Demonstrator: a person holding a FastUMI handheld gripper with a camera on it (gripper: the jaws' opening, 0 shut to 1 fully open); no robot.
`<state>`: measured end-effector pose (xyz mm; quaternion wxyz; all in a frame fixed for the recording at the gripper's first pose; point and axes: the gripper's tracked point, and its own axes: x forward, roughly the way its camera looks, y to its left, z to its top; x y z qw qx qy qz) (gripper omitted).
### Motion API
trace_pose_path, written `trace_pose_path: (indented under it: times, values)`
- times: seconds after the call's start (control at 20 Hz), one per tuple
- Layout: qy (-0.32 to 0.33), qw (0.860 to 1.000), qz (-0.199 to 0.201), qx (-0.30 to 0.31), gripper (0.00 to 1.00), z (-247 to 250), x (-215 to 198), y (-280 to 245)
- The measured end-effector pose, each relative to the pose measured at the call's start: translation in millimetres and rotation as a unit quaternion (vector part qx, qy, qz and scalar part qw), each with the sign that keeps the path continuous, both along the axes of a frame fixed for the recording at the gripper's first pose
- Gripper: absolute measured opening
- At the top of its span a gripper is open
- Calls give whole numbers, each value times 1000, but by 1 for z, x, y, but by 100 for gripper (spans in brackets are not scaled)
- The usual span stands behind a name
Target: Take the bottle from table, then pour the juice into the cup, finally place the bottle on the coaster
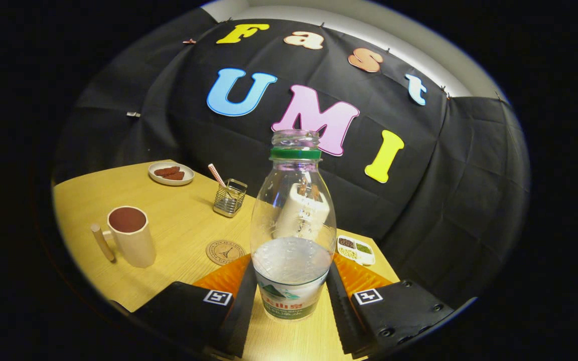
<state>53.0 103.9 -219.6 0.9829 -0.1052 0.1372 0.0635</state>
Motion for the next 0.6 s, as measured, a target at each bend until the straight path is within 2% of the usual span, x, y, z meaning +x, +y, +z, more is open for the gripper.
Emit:
trace_pose_path:
  times: [0.35,0.6]
  values:
    - [-13,992,33,-118,73,24,3,27]
    - [-30,976,69,-204,73,37,6,54]
